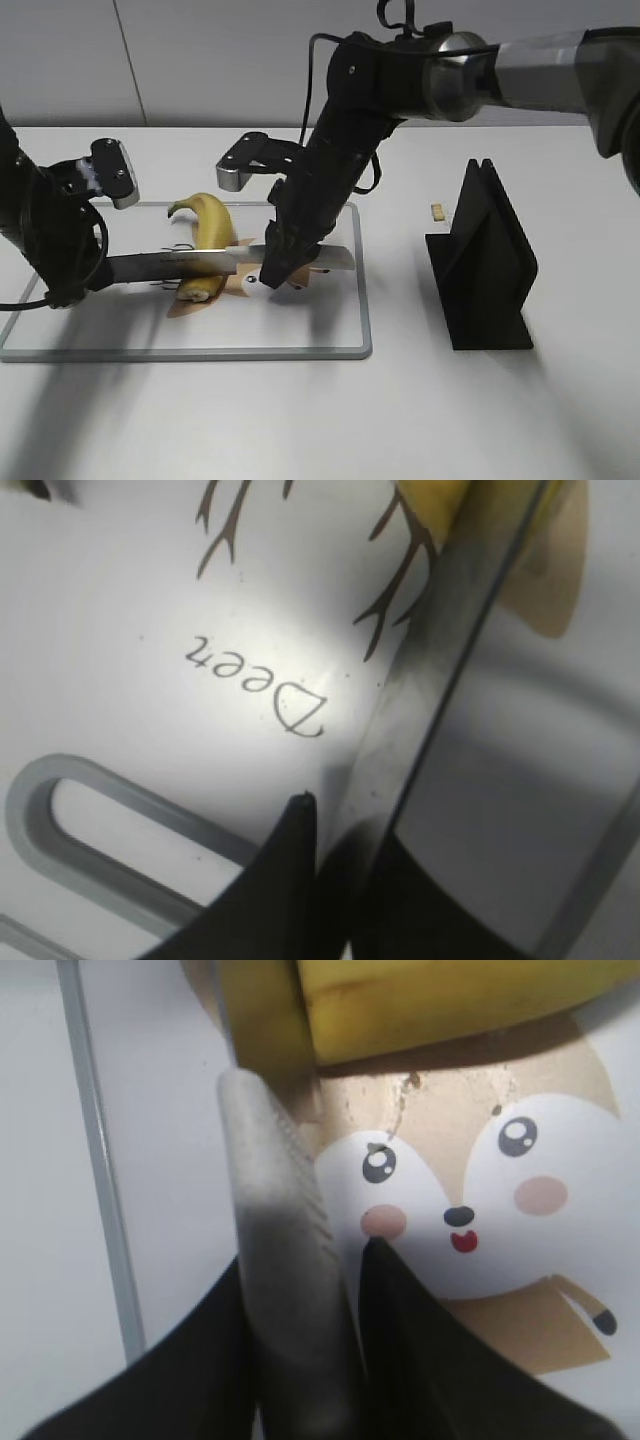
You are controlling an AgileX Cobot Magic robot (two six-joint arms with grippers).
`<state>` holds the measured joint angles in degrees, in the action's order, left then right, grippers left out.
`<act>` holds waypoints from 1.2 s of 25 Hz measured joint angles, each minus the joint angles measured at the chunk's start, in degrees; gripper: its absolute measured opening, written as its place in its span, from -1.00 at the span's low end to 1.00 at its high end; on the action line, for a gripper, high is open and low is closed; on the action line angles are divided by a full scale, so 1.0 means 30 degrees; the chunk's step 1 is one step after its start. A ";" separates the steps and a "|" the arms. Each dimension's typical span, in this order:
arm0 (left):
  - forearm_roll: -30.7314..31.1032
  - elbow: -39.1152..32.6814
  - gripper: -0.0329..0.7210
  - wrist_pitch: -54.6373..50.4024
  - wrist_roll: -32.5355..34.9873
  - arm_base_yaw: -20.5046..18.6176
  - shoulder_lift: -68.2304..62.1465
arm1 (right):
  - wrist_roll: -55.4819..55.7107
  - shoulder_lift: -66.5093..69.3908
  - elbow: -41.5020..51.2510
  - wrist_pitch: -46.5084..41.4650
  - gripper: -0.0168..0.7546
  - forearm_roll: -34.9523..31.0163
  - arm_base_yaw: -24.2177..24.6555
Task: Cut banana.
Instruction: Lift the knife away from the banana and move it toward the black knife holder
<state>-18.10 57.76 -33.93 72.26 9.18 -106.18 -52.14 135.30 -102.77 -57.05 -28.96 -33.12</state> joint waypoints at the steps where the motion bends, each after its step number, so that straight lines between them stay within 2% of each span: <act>1: 0.0014 -0.0039 -0.77 0.0101 0.0018 0.0000 0.0000 | 0.0000 0.0053 -0.0006 0.0028 -0.36 -0.0022 0.0000; 30: -0.0094 -0.0037 -0.71 0.1196 0.0014 0.0019 -0.0817 | 0.0012 0.1159 -0.0209 0.0405 -0.34 0.0167 0.0000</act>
<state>-18.38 57.65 -30.34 72.30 9.24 -108.63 -52.11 138.78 -103.40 -55.83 -28.46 -33.12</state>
